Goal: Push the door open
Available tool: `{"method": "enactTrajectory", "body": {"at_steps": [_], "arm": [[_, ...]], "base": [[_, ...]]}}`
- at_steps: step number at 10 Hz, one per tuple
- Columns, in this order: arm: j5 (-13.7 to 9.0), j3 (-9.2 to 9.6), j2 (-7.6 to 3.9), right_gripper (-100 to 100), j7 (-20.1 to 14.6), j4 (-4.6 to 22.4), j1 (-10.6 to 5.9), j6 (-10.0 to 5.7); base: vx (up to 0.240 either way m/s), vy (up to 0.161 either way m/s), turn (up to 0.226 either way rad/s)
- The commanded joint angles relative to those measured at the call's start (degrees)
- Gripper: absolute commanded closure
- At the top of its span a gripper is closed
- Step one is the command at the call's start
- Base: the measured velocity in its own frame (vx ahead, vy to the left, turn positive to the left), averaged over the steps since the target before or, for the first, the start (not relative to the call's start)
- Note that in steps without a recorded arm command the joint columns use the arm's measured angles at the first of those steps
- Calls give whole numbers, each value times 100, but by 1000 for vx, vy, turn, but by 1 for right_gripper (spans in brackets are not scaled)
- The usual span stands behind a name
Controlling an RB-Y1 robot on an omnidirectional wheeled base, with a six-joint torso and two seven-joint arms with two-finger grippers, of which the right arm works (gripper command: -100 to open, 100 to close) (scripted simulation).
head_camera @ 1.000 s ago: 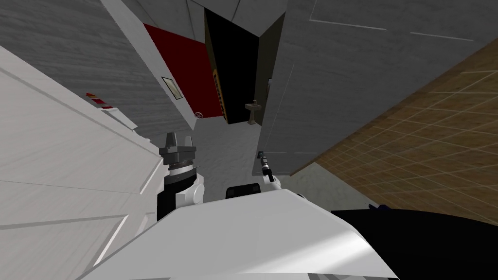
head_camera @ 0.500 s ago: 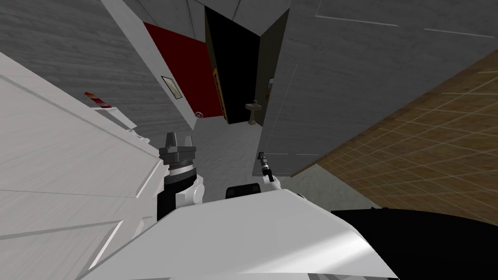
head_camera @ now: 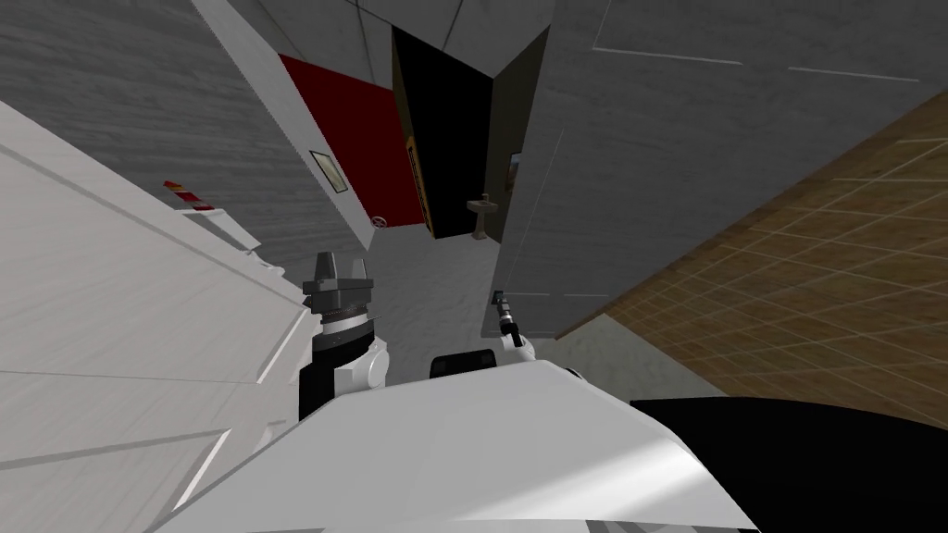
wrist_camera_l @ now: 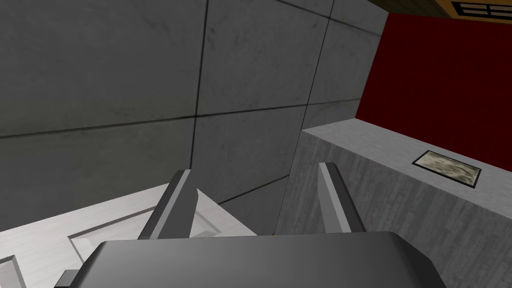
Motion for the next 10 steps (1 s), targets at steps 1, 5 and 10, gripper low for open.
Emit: {"method": "enactTrajectory", "body": {"at_steps": [1,5,10], "arm": [[-19,-47,-36,100,20,-192,56,46],[-93,-177,-94,100,56,-179,49,52],[-274,-496,-189,100,144,-146,32,67]], "base": [[131,29,-32],[143,17,-23],[161,40,-54]]}}
